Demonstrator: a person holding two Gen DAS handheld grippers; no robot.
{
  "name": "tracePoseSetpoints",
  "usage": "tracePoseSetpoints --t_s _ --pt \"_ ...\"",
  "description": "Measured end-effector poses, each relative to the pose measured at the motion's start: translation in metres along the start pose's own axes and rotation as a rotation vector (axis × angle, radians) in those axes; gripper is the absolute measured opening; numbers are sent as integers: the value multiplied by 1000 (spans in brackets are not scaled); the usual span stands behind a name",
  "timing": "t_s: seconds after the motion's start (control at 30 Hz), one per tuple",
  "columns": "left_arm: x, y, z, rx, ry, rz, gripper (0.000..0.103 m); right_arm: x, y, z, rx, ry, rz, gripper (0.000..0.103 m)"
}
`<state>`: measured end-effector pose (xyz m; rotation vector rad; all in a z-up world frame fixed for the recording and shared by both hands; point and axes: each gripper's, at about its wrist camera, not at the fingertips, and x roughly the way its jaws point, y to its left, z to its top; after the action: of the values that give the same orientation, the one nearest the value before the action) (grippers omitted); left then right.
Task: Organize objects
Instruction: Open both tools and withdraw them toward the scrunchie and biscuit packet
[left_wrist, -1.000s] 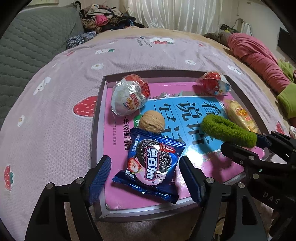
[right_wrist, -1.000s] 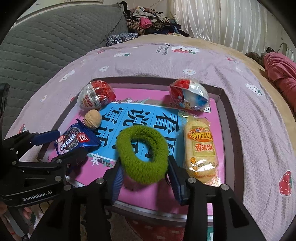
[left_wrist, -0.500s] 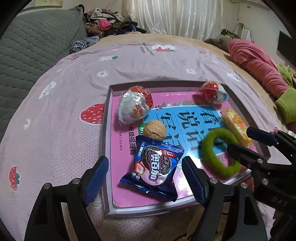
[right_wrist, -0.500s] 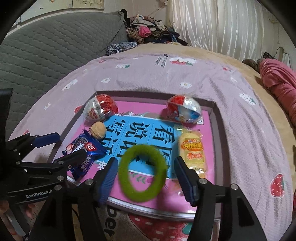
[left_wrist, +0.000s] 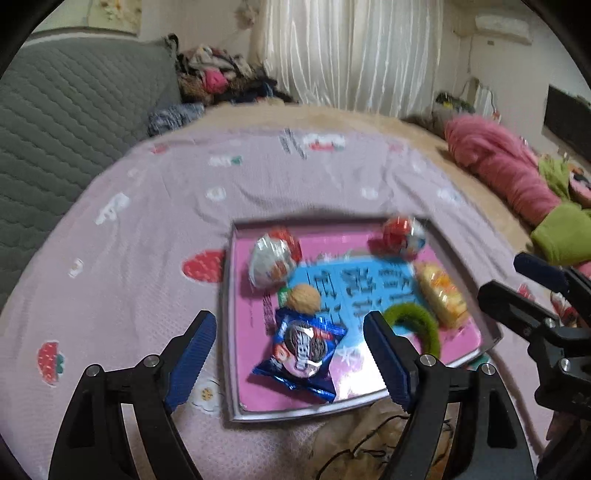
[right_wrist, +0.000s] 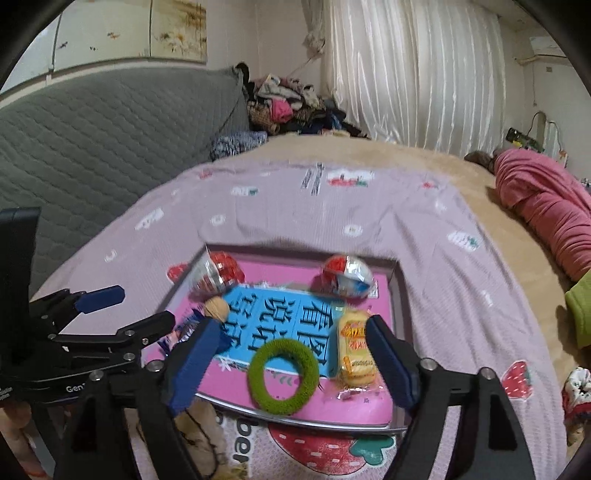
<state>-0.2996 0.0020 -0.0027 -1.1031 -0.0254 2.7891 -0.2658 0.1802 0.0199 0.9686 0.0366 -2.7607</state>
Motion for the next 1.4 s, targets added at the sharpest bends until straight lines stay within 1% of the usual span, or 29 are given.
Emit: tracePoseSetpoints --t_s 0.1,0.17,0.27,0.4,0.5,0.57,0.63,0.73,0.9,1.03,1.1,1.23,1.4 --pt "-32 5 3 -19 -59 -3 83 -20 3 3 13 -13 -9 83" --pt "-51 6 2 -32 -83 1 86 -36 4 1 16 -23 6 85" --pt "-83 7 -6 -59 -120 -9 86 -65 2 -6 33 -45 47 89" --pt "-123 6 -20 -88 -130 -46 86 -102 4 -10 20 -44 26 89" --pt "-148 3 -28 -85 -120 -36 86 -135 11 -10 -7 -66 18 90" --pt "-163 0 -30 -74 -109 -22 86 -156 16 -10 -25 -80 15 93" --pt "-181 -4 -33 -61 -117 -10 86 -178 21 -13 -38 -102 6 97" --pt "-200 -10 -40 -46 -114 -5 86 -201 24 -20 -44 -112 -5 98" --pt "-217 -16 -53 -42 -94 -15 86 -230 29 -41 -64 -109 -25 99" --pt "-229 -19 -71 -44 -64 -35 86 -245 34 -59 -84 -108 -45 99" --pt "-235 -21 -80 -46 -61 -31 86 -253 38 -69 -105 -109 -51 99" --pt "-246 -25 -94 -45 -49 -23 86 -260 49 -83 -156 -110 -79 99" --pt "-251 -30 -111 -42 -32 -22 86 -262 60 -101 -211 -114 -77 100"
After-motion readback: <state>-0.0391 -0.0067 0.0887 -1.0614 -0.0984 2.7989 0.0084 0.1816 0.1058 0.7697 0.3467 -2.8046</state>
